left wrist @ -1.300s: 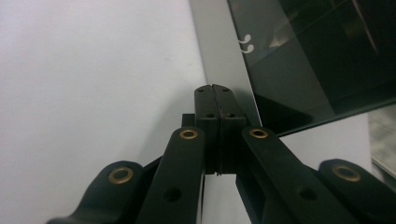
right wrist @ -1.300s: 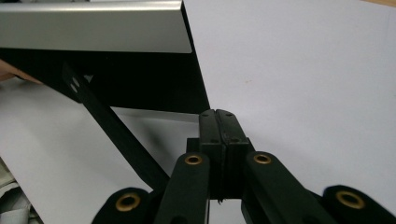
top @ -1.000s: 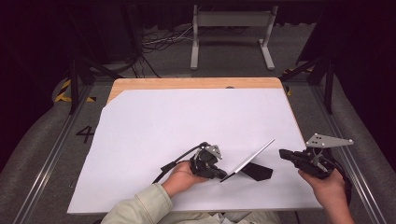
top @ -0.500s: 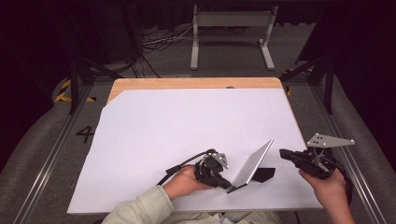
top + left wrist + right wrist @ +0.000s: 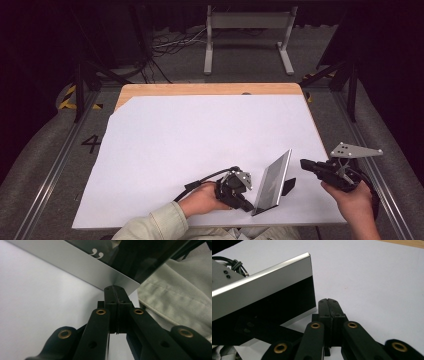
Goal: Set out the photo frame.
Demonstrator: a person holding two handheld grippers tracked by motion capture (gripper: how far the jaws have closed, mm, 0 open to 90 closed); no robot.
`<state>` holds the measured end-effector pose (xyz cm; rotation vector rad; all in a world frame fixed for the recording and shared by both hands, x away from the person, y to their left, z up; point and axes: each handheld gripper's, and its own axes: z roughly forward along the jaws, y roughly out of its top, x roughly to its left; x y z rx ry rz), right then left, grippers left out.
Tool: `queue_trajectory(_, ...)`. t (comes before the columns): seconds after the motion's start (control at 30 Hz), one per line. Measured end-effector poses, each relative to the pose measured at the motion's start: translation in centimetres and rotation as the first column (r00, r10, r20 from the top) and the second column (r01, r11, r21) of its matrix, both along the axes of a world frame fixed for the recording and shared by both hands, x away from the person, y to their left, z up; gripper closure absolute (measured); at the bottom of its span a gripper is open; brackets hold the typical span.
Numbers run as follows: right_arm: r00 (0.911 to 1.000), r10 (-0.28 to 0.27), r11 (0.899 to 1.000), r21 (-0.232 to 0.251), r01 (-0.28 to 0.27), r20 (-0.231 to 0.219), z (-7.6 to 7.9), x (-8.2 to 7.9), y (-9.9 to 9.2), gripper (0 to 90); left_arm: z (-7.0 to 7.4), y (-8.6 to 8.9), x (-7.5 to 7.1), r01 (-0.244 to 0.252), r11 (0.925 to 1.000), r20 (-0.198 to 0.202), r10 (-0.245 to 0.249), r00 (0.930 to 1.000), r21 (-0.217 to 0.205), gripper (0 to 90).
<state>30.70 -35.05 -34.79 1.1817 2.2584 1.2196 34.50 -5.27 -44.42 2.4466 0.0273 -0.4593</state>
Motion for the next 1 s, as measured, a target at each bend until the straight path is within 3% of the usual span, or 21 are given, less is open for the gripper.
queue_trajectory(0.43,1.0,-0.004,1.0,0.008,0.004,0.002,0.1,-0.1,-0.2,89.6,-0.1,-2.1,-1.0,0.041,0.9988,0.017,-0.04,0.999,-0.028,89.9)
queue_trajectory(1.0,0.9997,-0.02,1.0,0.018,0.02,-0.013,0.1,-0.3,-0.4,89.6,-0.2,-4.2,-1.8,0.042,0.9978,0.019,-0.041,0.999,-0.05,89.9)
